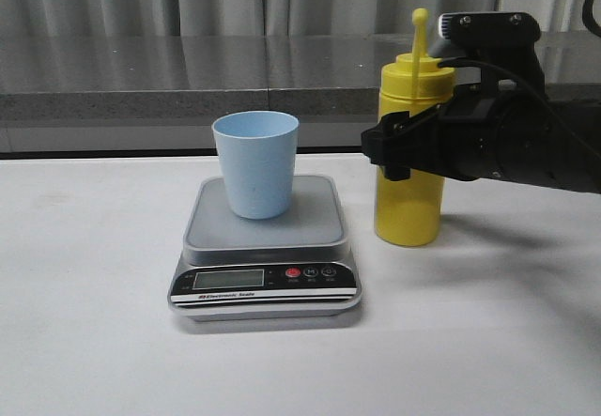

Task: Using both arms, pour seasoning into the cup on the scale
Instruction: 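Lower the bottle onto the table beside the scale with the right gripper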

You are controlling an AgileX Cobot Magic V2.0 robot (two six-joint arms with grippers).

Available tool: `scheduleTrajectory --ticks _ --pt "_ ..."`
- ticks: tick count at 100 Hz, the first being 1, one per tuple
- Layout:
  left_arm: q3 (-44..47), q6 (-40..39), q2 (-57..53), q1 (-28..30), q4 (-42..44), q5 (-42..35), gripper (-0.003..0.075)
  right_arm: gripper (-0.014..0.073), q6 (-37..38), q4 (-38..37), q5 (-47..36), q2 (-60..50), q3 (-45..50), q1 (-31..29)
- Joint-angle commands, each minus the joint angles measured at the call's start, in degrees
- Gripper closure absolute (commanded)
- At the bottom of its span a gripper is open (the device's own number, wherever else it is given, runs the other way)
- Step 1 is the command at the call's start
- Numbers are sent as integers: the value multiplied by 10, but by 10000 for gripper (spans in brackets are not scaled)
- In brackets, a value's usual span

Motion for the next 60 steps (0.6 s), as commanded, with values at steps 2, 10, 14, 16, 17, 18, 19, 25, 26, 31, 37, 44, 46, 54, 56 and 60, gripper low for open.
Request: scheduleTrajectory --ticks 2,10,14,16,17,18,19,25,26,31,37,44,46,54,56,60 --pt "-15 -5 6 0 -8 -41 740 -45 0 -4 -40 -35 -5 -3" --pt "-15 -5 6 0 -8 -41 740 -45 0 -4 -37 -43 -4 -3" --pt "-15 -5 6 0 -8 -41 740 -45 0 -4 -36 -48 -2 -3" --pt "-15 -5 6 0 -8 -41 740 -45 0 -4 -35 -50 -2 -3" --pt "-15 -5 6 0 -8 -41 740 -45 0 -4 -34 -51 -1 -3" --pt "-15 -5 6 0 -8 -41 740 -45 0 -4 -35 -53 0 -3" --pt "-15 -5 6 0 -8 -41 740 -45 0 -4 -35 -54 0 -3" --pt "-15 -5 6 0 -8 -41 740 -45 0 -4 -33 -61 4 -3" --pt "-15 -5 6 0 -8 -41 740 -45 0 -4 -33 -61 5 -3" --pt "-15 -5 6 0 -8 -41 740 -45 0 -4 -33 -67 10 -3" --pt "-15 -5 6 0 -8 -41 740 -45 0 -4 -32 -73 17 -3" --pt "-15 -5 6 0 -8 -41 740 -42 0 -4 -32 -79 27 -3" --pt "-15 -5 6 0 -8 -41 740 -42 0 -4 -33 -80 31 -3" --pt "-15 -5 6 0 -8 -41 740 -42 0 -4 -34 -86 46 -3" --pt "-15 -5 6 0 -8 -41 740 -42 0 -4 -35 -88 49 -3" --pt "-15 -5 6 0 -8 -41 740 -42 0 -4 -37 -93 57 -3"
